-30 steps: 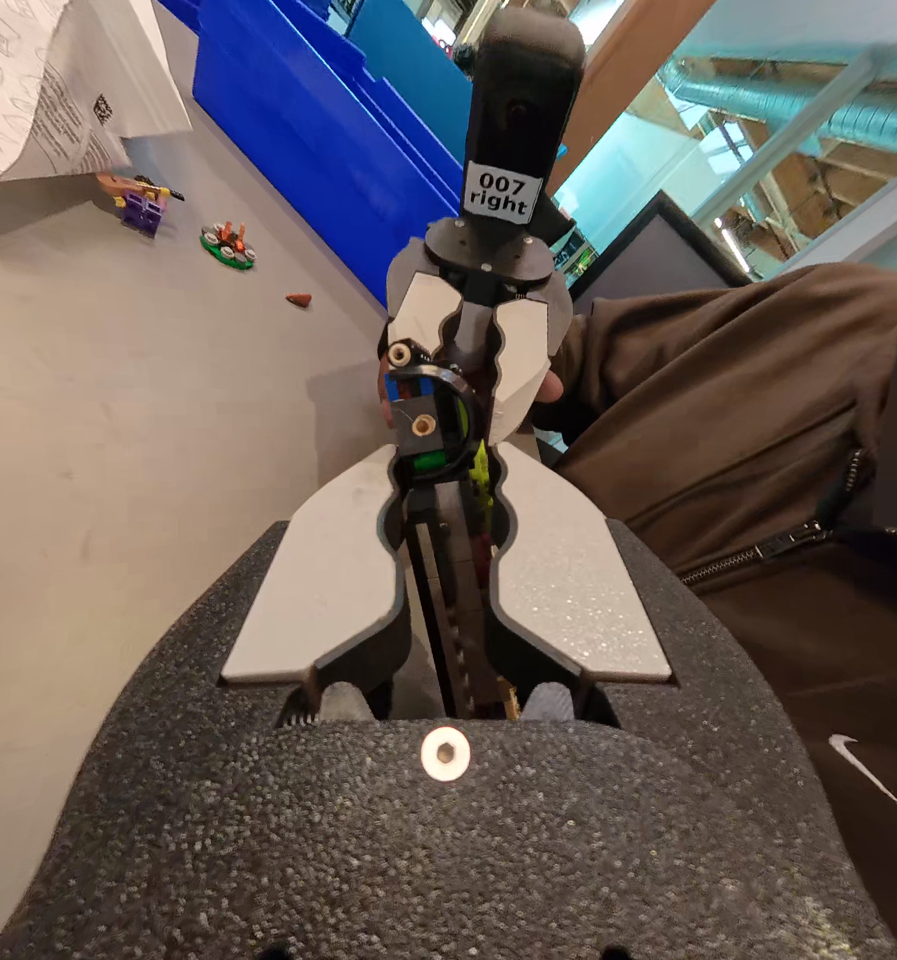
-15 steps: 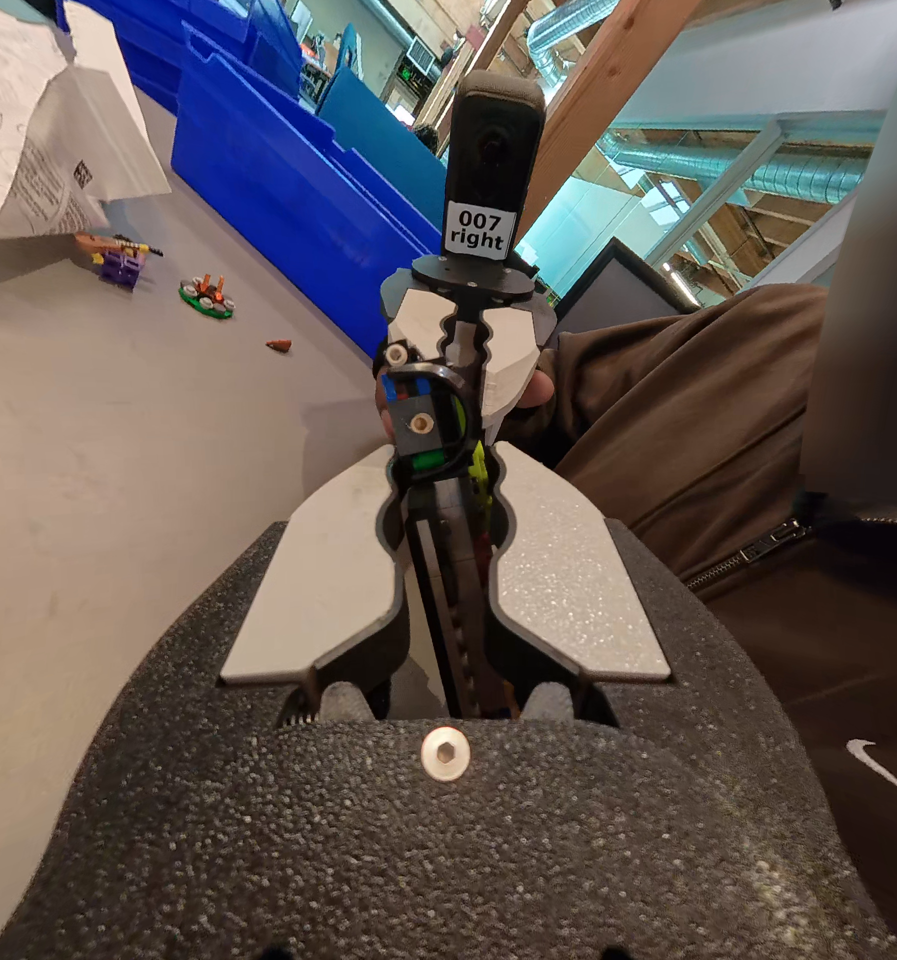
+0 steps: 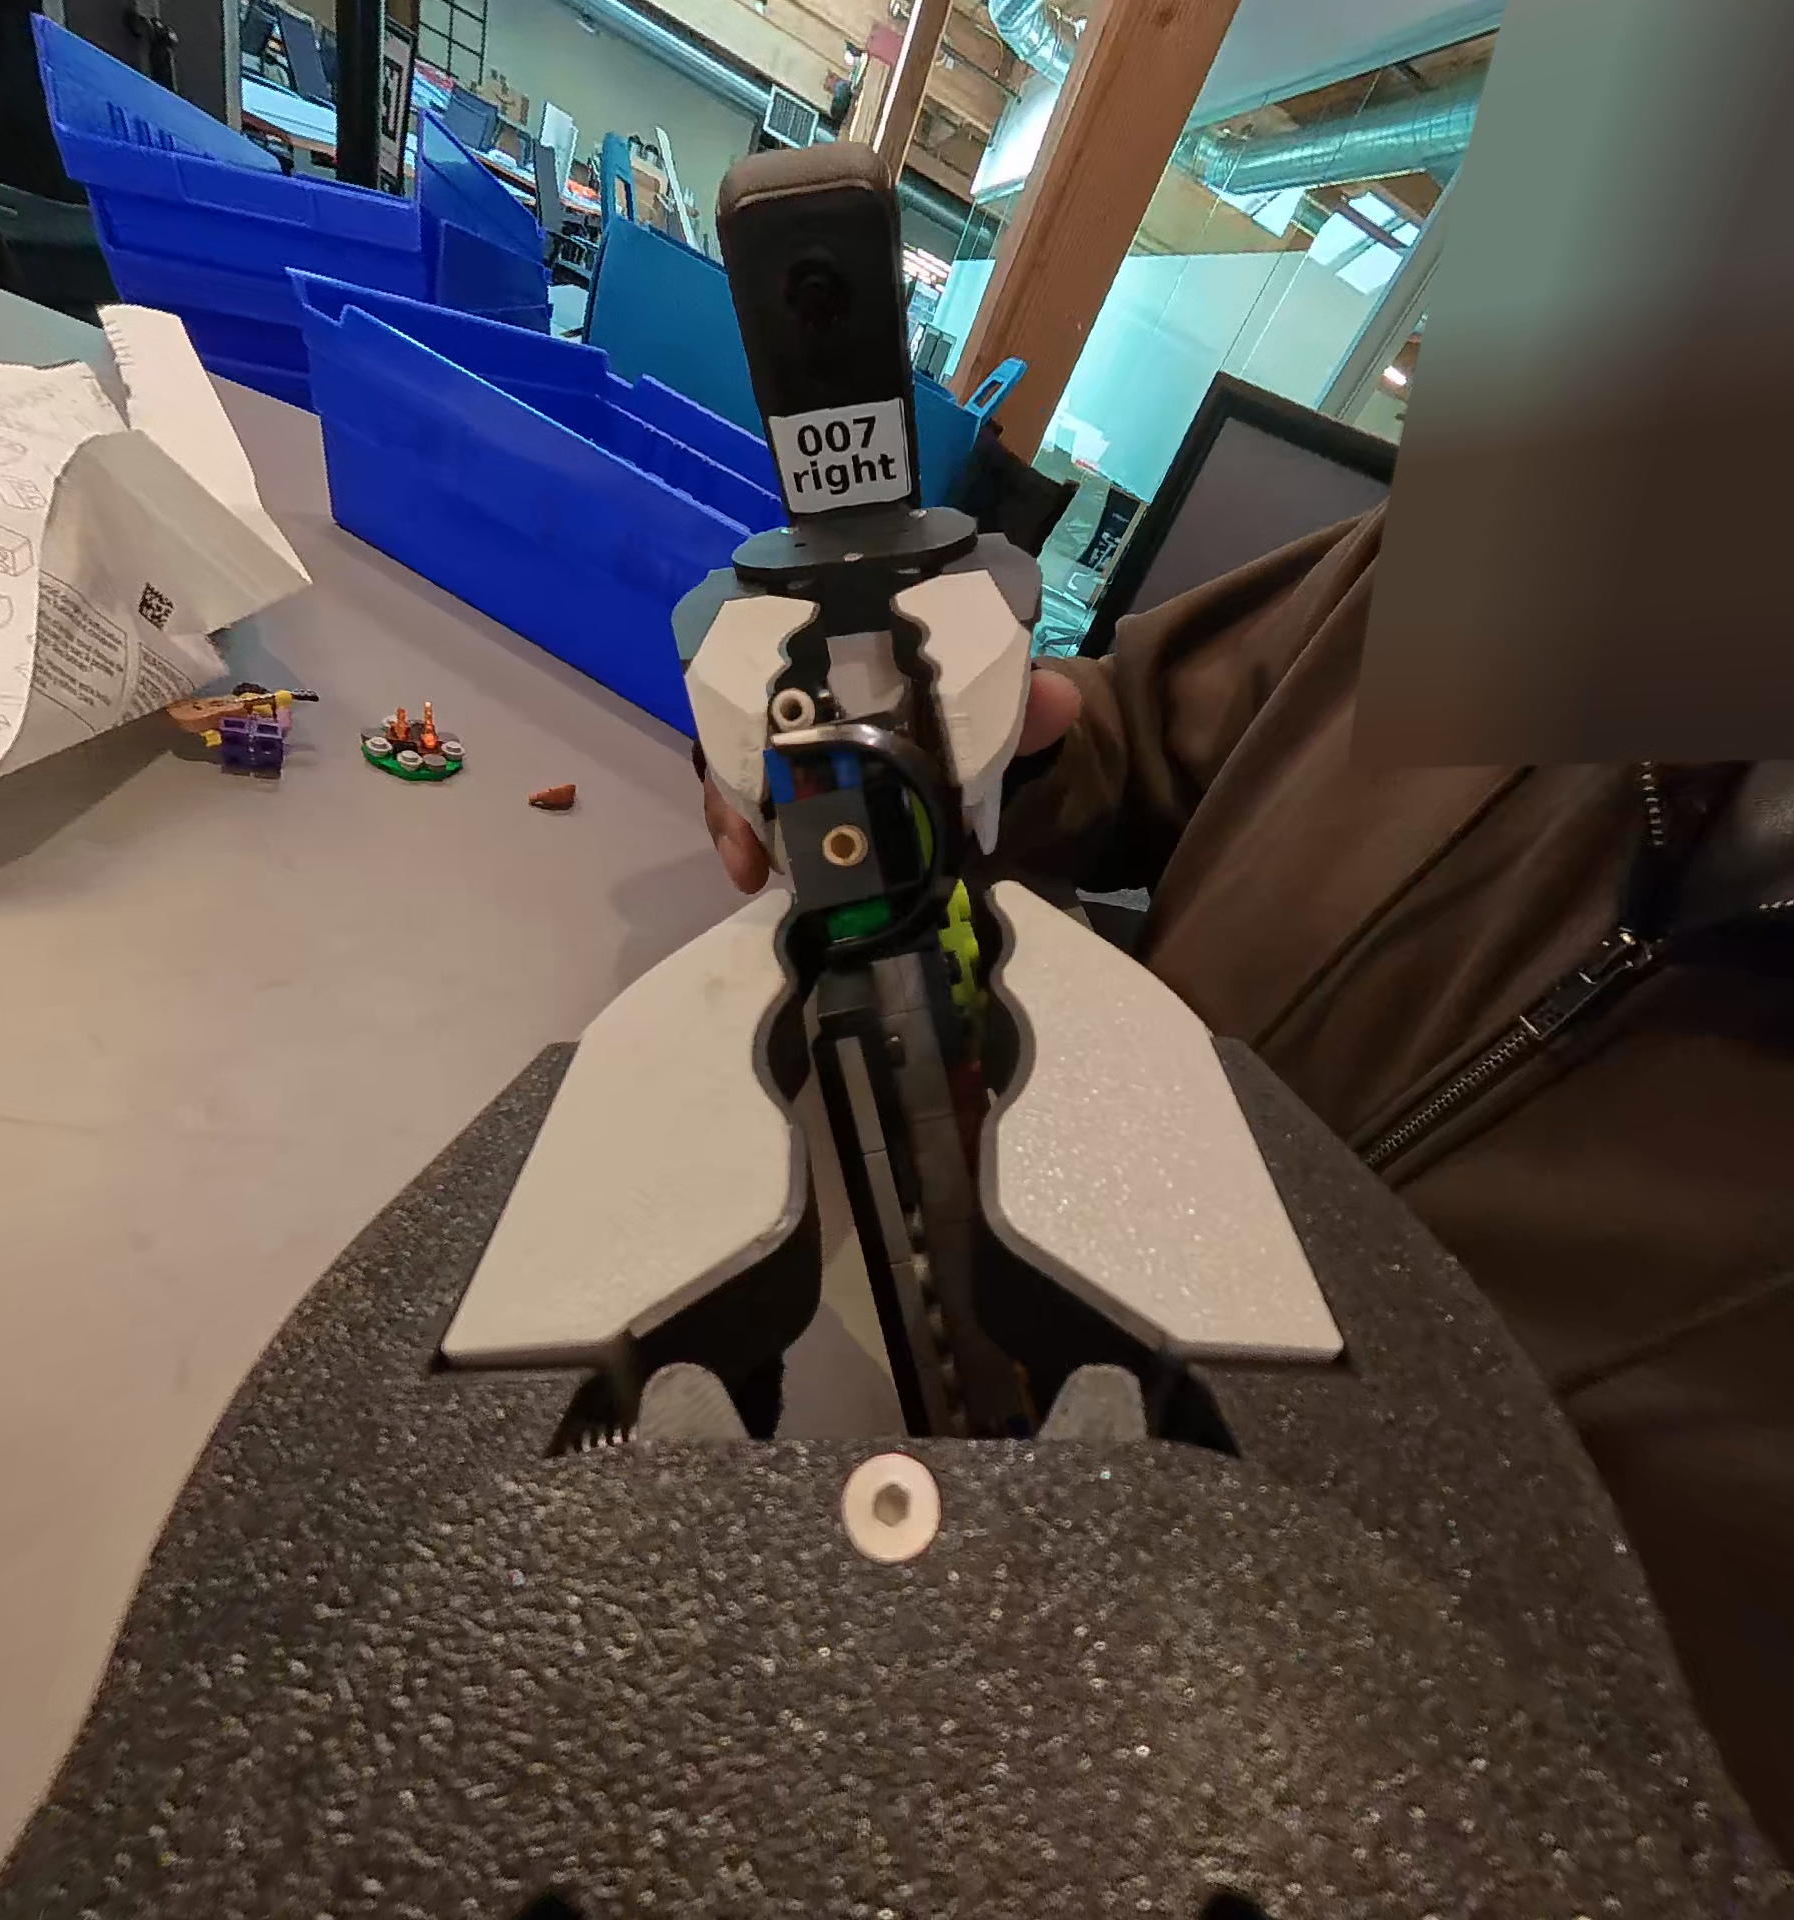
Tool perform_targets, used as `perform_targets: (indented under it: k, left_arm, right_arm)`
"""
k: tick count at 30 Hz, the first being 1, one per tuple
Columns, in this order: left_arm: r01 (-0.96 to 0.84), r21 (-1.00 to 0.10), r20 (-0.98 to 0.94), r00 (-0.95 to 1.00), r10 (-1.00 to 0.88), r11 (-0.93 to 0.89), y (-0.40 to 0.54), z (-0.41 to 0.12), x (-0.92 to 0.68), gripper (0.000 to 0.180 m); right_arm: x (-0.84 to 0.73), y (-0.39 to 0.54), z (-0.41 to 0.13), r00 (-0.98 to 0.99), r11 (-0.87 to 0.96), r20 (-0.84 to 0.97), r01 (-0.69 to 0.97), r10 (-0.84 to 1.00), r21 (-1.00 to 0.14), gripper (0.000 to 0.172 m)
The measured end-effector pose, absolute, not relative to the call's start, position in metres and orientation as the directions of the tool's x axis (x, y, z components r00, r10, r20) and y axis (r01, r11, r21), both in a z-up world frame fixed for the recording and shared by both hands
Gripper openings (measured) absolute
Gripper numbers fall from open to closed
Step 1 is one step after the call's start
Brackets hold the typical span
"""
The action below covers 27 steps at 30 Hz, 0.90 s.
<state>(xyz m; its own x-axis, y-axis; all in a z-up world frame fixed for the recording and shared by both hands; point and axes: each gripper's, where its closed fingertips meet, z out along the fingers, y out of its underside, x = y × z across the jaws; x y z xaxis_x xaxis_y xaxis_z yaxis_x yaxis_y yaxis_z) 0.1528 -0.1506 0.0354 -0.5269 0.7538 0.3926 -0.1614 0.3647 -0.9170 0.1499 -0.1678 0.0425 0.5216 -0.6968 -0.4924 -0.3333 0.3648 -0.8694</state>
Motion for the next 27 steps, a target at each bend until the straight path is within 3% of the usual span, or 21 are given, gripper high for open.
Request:
perform_targets:
  k: [12, 27]
  left_arm:
    - [-0.179, -0.864, 0.494, -0.480, 0.725, 0.470, -0.151, 0.026, 0.148, 0.029]
    - [-0.456, -0.700, 0.713, -0.392, 0.582, 0.550, -0.172, 0.019, 0.162, 0.028]
  right_arm:
    - [0.150, -0.161, 0.035, 0.525, 0.281, -0.424, -0.333, -0.738, -0.900, 0.025]
    - [0.161, -0.173, 0.007, 0.420, 0.349, -0.539, -0.448, -0.731, -0.823, 0.034]
